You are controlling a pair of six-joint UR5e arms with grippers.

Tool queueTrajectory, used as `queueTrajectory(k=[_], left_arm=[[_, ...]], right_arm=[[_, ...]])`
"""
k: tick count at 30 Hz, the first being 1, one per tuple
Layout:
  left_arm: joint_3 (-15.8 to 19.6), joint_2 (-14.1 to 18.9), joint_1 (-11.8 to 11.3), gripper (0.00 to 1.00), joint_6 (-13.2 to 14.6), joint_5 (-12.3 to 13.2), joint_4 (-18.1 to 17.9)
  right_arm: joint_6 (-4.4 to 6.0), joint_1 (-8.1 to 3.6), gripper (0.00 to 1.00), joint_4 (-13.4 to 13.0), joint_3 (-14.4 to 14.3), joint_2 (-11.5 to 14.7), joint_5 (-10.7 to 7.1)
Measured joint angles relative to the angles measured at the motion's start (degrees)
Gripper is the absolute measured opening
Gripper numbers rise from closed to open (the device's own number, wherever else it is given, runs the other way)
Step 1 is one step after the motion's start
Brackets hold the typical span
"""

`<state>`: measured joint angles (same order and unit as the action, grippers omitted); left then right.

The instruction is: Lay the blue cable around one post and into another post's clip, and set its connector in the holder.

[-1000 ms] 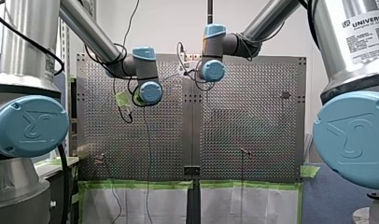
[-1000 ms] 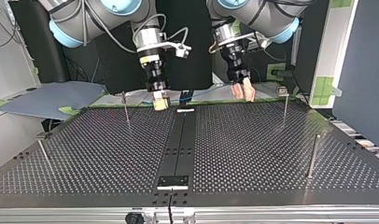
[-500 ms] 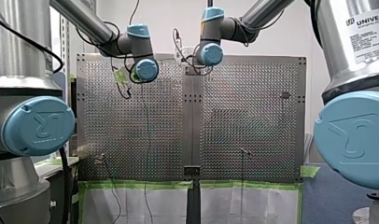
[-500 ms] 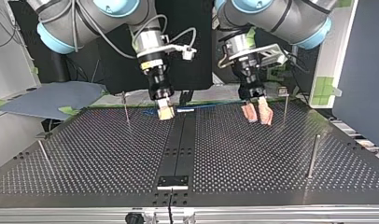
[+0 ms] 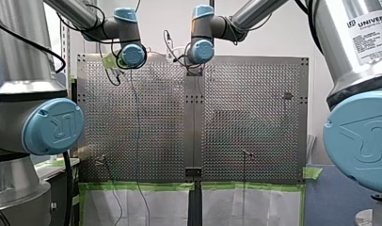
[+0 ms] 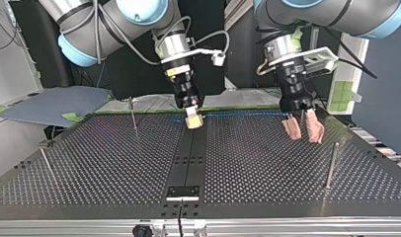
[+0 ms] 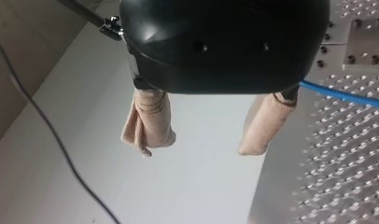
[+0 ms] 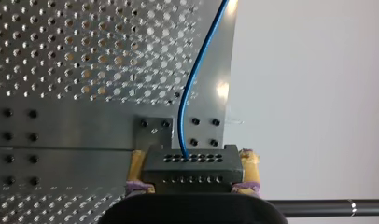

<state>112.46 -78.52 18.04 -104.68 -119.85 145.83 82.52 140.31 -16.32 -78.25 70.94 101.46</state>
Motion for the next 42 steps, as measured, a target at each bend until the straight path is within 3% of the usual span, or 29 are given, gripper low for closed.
queueTrajectory(k=[5, 16, 33, 42], left_arm=[[0.02, 2.56, -2.56, 1.0, -0.48, 2.58, 2.53], [0.02, 7.7, -8.02, 1.0, -2.04, 8.03, 7.99], [-2.16, 3.04, -17.7, 1.0, -3.11, 17.71, 17.69], [-3.94, 2.42, -22.31, 1.0, -4.92, 21.81, 22.29]], right_arm=[[-0.08, 0.71, 0.04, 2.19, 2.19, -0.29, 0.02], [-0.7, 2.83, 0.04, 7.85, 7.84, -4.22, -0.35], [-1.79, 5.99, 0.04, 17.01, 17.11, -10.47, -0.64], [-1.9, 6.34, 0.04, 17.7, 21.74, -12.22, -0.66]])
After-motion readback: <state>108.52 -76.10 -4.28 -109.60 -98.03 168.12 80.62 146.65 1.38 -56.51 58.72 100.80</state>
